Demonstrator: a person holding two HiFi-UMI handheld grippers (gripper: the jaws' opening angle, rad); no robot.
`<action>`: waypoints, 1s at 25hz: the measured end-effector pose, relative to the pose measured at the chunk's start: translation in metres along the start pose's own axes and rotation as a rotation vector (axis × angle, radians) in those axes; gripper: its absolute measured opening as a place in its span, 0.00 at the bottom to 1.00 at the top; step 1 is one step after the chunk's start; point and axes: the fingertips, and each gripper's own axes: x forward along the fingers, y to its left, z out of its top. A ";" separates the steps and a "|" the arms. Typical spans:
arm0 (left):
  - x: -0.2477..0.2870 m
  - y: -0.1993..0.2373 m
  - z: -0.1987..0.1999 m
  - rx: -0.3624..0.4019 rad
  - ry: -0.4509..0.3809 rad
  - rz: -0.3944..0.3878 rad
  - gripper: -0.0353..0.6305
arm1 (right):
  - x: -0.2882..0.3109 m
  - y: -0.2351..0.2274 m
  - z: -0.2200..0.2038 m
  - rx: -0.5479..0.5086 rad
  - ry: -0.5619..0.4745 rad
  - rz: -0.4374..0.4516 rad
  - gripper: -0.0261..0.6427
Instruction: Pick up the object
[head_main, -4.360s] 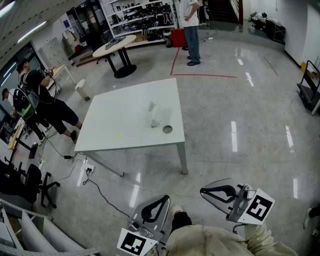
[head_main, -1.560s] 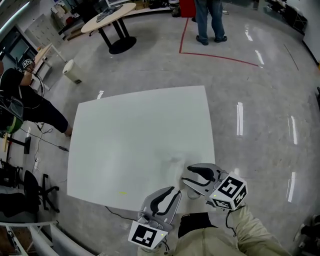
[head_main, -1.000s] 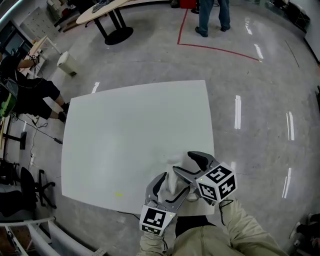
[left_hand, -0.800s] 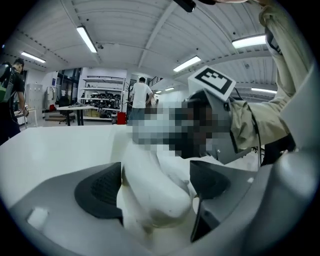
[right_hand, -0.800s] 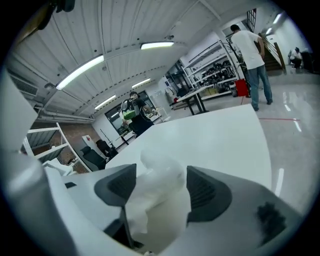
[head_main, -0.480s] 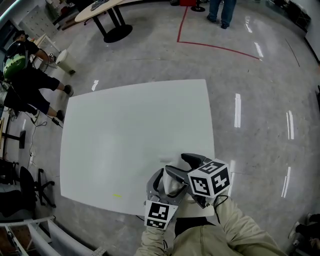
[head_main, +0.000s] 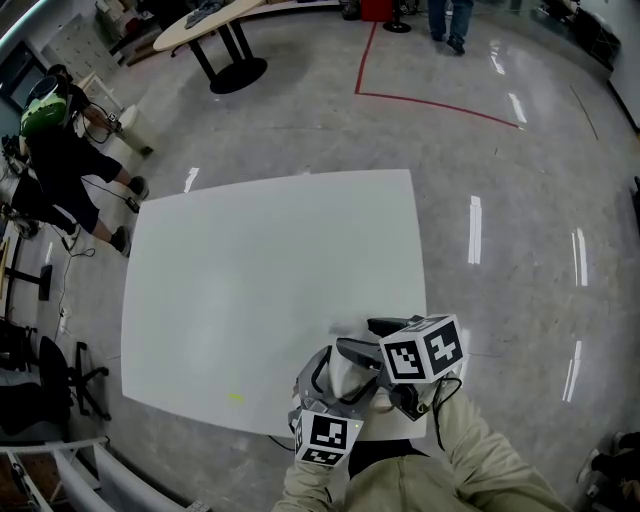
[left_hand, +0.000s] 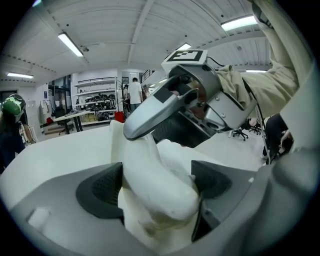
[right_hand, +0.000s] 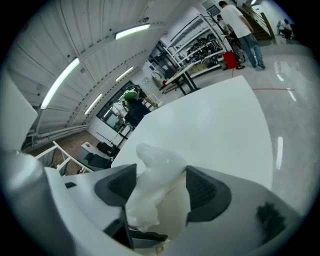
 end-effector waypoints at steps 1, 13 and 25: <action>-0.001 -0.001 0.002 0.000 -0.008 0.010 0.71 | 0.000 -0.002 -0.001 0.034 -0.007 -0.002 0.50; -0.018 -0.004 0.021 0.022 -0.075 0.073 0.71 | -0.017 0.014 0.011 0.116 -0.159 0.001 0.46; -0.065 0.007 0.114 0.171 -0.245 0.182 0.71 | -0.085 0.092 0.072 -0.057 -0.393 0.074 0.45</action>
